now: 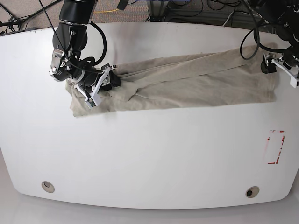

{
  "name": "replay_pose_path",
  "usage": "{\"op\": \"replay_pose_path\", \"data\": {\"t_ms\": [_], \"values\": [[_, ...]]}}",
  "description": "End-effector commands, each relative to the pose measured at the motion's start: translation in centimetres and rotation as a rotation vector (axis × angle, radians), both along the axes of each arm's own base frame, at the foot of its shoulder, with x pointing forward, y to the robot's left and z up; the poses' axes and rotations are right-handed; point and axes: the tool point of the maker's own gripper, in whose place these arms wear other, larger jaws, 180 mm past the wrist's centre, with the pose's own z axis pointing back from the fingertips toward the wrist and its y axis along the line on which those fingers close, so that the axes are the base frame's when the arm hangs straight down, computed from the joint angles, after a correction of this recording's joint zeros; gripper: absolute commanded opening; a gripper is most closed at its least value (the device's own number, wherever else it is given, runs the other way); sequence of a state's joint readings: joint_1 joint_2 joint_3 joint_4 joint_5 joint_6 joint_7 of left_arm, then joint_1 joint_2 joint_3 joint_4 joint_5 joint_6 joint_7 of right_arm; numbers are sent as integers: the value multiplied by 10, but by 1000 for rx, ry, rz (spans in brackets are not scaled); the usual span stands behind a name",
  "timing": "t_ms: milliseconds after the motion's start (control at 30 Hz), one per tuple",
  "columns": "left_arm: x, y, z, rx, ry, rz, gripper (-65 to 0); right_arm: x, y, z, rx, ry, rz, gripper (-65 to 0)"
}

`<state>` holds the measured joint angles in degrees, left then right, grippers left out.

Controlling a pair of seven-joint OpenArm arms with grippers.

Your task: Fold the T-shirt properly

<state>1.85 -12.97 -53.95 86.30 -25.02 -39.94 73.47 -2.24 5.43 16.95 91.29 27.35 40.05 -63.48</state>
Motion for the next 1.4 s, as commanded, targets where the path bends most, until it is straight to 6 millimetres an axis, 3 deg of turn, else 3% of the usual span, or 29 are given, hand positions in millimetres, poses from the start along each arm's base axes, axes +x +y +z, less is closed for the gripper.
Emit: {"op": "replay_pose_path", "data": {"t_ms": [0, 67, 200, 267, 400, 467, 667, 833, 900, 1000, 1167, 1267, 1367], "values": [[8, 11, 12, 22, -42, 4, -17, 4, -6, 7, -17, -24, -1, -426], [10, 8, 8, 1, -40, 3, -17, 5, -6, 8, -16, -26, -2, -426], [20, -16, 2, -73, -64, -64, -17, 4, -4, 8, -13, -27, -1, -426], [16, -25, -3, -103, -61, -83, -17, 4, -5, 8, -13, -25, -3, -426], [15, -28, -4, -114, -64, -91, -18, 5, -6, 8, -16, -27, -2, -428], [15, -32, -6, -118, -55, -106, -49, 5, -6, 9, -16, -28, -2, -428], [14, -38, -15, -140, -31, -115, -325, 6, -7, 12, -20, -39, -4, -430], [16, -38, -13, -135, -38, -118, -604, 7, -5, 13, -15, -43, -4, -431], [19, -37, -4, -106, -55, -131, -650, 7, -5, 12, -15, -40, -4, -431], [27, -36, 17, -40, -99, -159, -650, 7, -5, 12, -14, -40, -5, -431], [30, -60, 40, 44, -146, -251, -650, 7, -5, 12, -14, -41, -3, -431], [35, -84, 62, 117, -185, -354, -650, 7, -5, 12, -14, -41, -3, -431], [40, -127, 68, 107, -222, -458, -650, 7, -5, 12, -14, -41, -3, -431]]}}
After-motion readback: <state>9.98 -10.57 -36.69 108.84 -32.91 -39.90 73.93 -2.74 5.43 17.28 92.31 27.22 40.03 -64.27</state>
